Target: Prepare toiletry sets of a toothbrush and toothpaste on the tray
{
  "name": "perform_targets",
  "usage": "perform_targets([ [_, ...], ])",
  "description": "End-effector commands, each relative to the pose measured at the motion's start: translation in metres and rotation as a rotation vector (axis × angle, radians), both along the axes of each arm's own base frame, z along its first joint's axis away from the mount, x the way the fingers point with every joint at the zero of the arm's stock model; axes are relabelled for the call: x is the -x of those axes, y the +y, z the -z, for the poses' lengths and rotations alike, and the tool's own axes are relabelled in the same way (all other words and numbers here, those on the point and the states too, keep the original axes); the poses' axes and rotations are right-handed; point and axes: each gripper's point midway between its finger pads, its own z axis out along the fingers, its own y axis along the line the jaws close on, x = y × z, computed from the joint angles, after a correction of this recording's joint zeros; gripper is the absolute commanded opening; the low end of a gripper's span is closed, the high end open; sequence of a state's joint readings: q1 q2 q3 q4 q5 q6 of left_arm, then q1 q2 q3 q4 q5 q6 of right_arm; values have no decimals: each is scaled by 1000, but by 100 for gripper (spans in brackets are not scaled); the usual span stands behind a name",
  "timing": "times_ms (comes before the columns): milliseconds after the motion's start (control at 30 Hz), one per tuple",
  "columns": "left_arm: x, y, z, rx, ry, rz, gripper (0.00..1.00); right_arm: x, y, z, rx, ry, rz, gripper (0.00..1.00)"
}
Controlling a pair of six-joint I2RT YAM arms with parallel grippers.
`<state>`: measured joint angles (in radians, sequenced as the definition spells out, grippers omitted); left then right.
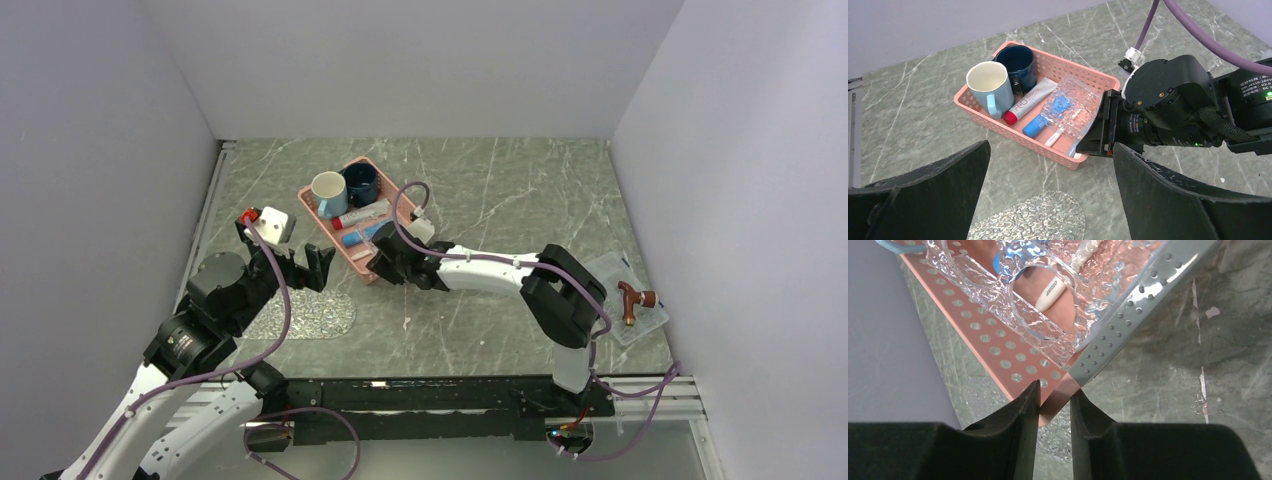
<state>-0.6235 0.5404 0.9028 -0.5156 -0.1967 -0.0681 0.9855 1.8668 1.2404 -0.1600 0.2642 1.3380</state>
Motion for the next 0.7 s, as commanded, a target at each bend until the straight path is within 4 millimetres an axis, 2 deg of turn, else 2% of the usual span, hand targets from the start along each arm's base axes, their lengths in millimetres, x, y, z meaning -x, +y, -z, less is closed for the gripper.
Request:
perform_targets([
  [0, 0, -2, -8, 23, -22, 9, 99, -5, 4, -14, -10, -35, 4, 24],
  [300, -1, -2, -7, 19, -19, 4, 99, -6, -5, -17, 27, -60, -5, 14],
  [600, -2, -2, -4, 13, -10, 0, 99, -11, -24, -14, 63, -55, -14, 0],
  [667, -3, -2, -4, 11, -10, 0, 99, -12, -28, -11, 69, -47, -25, 0],
])
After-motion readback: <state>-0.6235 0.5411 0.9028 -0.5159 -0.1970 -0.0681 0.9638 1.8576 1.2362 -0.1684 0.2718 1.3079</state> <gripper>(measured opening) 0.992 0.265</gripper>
